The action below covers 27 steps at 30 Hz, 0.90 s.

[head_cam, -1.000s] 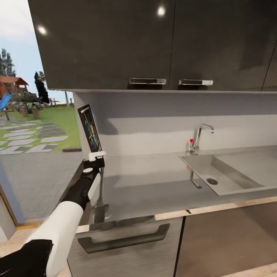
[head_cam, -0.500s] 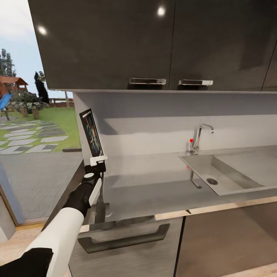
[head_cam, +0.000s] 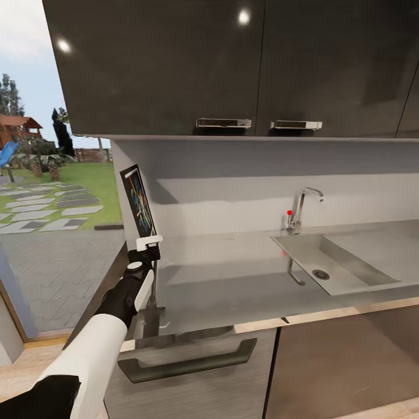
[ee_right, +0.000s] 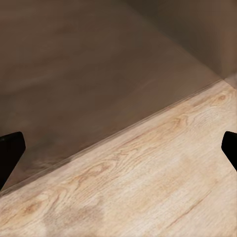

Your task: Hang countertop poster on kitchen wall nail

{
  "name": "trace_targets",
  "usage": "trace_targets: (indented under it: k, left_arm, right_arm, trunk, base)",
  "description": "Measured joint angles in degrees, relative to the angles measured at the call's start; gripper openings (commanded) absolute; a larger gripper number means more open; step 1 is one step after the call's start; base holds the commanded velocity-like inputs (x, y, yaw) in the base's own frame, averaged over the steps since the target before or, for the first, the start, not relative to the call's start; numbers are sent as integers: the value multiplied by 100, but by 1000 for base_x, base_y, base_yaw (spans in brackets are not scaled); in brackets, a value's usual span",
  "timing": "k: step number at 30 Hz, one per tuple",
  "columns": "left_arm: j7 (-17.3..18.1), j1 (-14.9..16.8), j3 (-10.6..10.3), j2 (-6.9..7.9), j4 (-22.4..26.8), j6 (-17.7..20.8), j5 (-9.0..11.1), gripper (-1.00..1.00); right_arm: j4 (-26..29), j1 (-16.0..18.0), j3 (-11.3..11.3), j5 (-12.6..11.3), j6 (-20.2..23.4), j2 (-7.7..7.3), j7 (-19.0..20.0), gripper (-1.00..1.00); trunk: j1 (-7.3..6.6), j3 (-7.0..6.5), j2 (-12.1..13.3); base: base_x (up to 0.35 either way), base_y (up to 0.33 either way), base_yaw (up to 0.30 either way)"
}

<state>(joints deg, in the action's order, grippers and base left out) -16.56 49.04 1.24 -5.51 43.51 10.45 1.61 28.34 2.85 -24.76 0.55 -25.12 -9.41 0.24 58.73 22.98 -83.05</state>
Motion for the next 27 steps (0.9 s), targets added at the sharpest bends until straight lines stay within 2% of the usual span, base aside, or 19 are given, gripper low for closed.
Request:
trace_targets:
  k: [4, 11, 20, 27]
  left_arm:
    - [5, 0, 2, 1, -4, -3, -7, -100]
    - [29, -7, 14, 1, 333, 28, 24, -100]
    - [33, -11, 16, 1, 375, 32, 23, -100]
    - [33, -12, 18, 0, 372, 32, 23, -100]
  right_arm:
    - [-1, 0, 0, 0, 0, 0, 0, 100]
    - [-3, 0, 0, 0, 0, 0, 0, 100]
    - [1, 0, 0, 1, 0, 0, 0, 100]
    - [-5, 0, 2, 0, 0, -1, 0, 100]
  trunk:
    - [0, 0, 0]
    - [0, 1, 0]
    - [0, 1, 1]
    - [1, 1, 1]
  base:
    - [0, 0, 0]
    - [0, 0, 0]
    - [-7, 0, 0]
    - [-128, 0, 0]
